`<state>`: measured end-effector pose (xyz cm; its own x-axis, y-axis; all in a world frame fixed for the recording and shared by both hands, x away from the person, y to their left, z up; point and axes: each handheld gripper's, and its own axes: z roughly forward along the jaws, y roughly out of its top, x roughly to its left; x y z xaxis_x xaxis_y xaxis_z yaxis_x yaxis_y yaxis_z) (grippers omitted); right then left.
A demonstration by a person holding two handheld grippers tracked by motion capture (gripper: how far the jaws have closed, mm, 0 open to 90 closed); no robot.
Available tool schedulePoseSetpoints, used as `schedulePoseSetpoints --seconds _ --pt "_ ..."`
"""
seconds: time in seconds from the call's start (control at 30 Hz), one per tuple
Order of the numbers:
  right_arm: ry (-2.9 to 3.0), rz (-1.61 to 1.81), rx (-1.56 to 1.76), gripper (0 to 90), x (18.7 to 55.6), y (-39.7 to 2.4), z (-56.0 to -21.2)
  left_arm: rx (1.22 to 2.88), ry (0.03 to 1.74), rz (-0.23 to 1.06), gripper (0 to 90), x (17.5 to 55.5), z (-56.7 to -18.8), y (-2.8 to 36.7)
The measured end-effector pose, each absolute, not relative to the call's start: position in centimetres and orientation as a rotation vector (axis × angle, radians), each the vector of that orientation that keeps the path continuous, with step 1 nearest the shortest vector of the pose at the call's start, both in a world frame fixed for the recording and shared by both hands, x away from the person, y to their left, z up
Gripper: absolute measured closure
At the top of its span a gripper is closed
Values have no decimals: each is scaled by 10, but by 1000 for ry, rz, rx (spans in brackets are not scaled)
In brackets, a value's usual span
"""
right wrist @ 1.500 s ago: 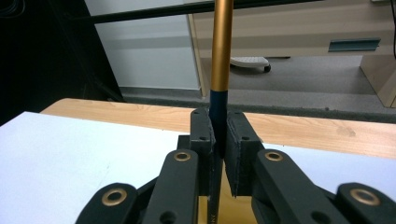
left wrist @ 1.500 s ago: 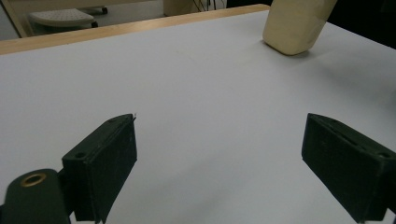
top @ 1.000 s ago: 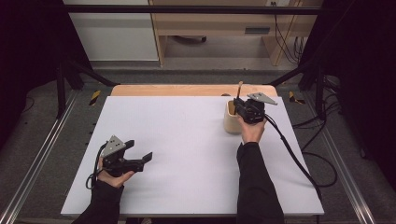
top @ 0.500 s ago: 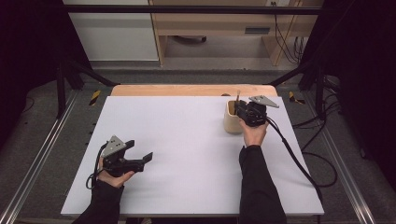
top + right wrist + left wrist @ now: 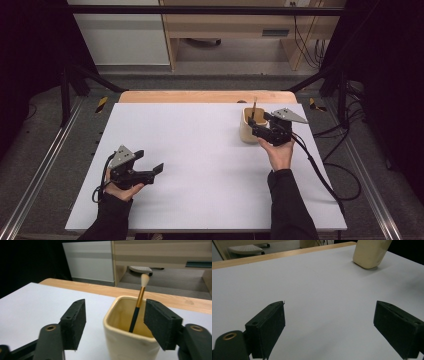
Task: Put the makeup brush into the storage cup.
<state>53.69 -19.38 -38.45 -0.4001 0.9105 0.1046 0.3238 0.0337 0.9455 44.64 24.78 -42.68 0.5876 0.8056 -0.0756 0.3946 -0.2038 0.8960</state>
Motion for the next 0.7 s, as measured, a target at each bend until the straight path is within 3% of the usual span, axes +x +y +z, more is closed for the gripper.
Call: schedulePoseSetpoints --seconds 0.7 --pt "1912 1430 1090 154 477 -192 -396 1823 978 513 97 446 -429 248"
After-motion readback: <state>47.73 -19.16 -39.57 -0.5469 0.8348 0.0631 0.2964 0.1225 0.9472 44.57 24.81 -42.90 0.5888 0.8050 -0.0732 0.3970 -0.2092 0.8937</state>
